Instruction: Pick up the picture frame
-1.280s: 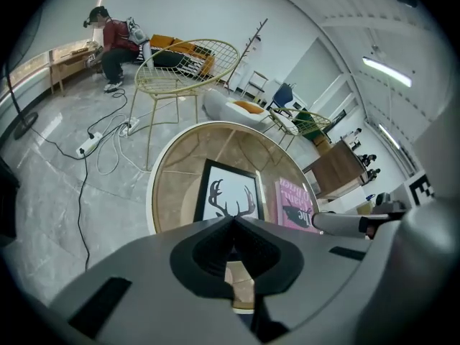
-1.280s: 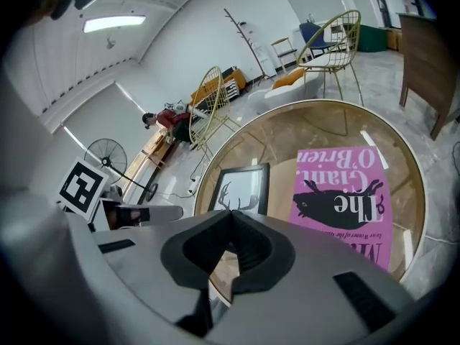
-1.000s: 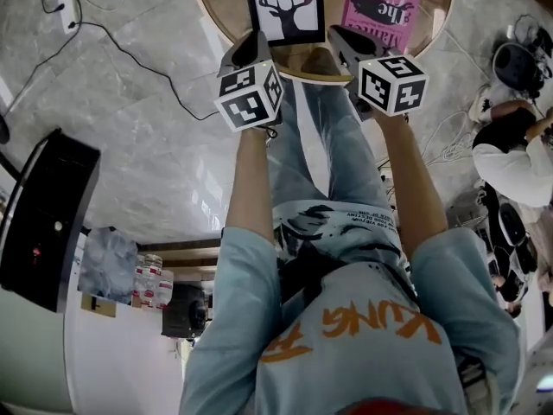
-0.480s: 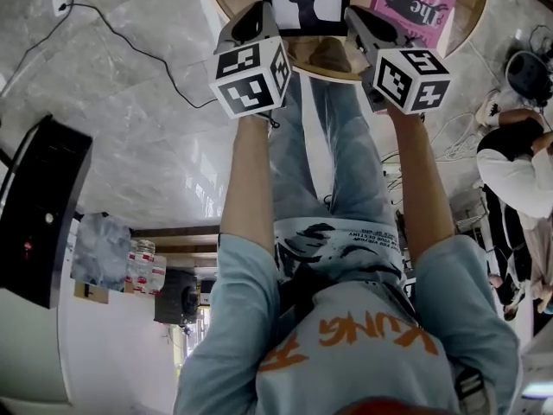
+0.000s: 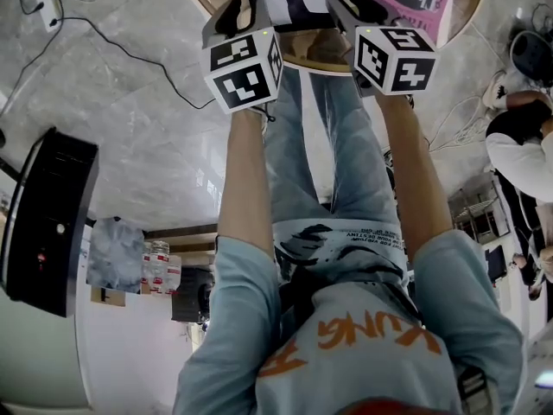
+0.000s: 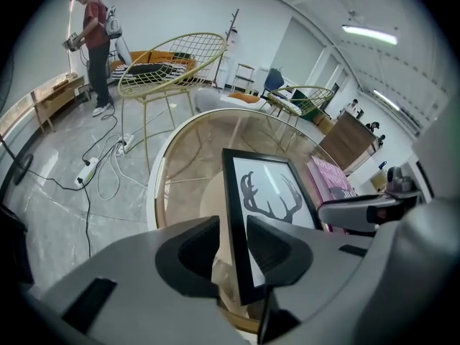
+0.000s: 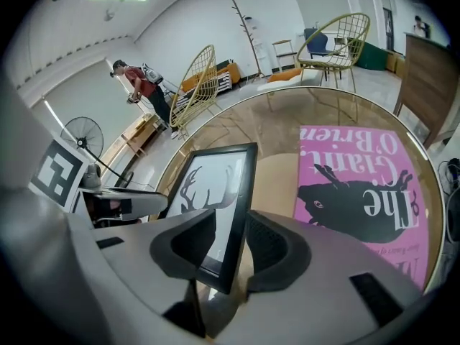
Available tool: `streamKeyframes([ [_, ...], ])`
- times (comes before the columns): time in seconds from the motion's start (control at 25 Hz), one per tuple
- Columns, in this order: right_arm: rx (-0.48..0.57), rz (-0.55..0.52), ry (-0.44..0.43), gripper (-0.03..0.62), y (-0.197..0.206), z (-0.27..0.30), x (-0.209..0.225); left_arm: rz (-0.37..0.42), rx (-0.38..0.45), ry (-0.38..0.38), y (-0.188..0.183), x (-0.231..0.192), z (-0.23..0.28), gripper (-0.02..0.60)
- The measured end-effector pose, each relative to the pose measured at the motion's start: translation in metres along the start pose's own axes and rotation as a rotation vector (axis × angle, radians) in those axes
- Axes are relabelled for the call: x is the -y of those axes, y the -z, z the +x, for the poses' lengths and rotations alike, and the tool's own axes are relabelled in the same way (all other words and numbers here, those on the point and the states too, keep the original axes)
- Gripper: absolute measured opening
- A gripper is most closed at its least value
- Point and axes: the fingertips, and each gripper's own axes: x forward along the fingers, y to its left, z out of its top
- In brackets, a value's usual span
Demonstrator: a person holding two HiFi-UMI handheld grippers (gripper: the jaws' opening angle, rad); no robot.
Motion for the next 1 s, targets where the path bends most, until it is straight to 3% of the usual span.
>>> streamKeyframes([
  [0.4, -0.086, -0.006, 0.128, 0.129, -0.001, 0.014, 0.008, -0.043, -0.03, 0.009, 0.006, 0.001, 0.01, 0.129],
  [0.56, -0.112, 0.009, 0.182, 0.078, -0.006, 0.016, 0.013, -0.036, -0.028, 0.024, 0.005, 0.002, 0.013, 0.126],
  [0.76, -0.113, 0.014, 0.194, 0.08, -0.008, 0.015, 0.014, -0.01, -0.018, 0.025, 0.003, 0.005, 0.011, 0.126],
  [0.84, -0.111, 0.014, 0.189, 0.08, -0.008, 0.014, 0.015, 0.022, -0.024, 0.022, 0.003, 0.008, 0.012, 0.087],
  [0.92, -0.114, 0.021, 0.172, 0.075, -0.007, 0.016, 0.014, 0.042, -0.029, 0.029, 0.004, 0.008, 0.014, 0.089],
  [1.0, -0.119, 0.033, 0.15, 0.072, -0.006, 0.018, 0.013, 0.023, -0.032, 0.04, 0.005, 0.006, 0.015, 0.087],
])
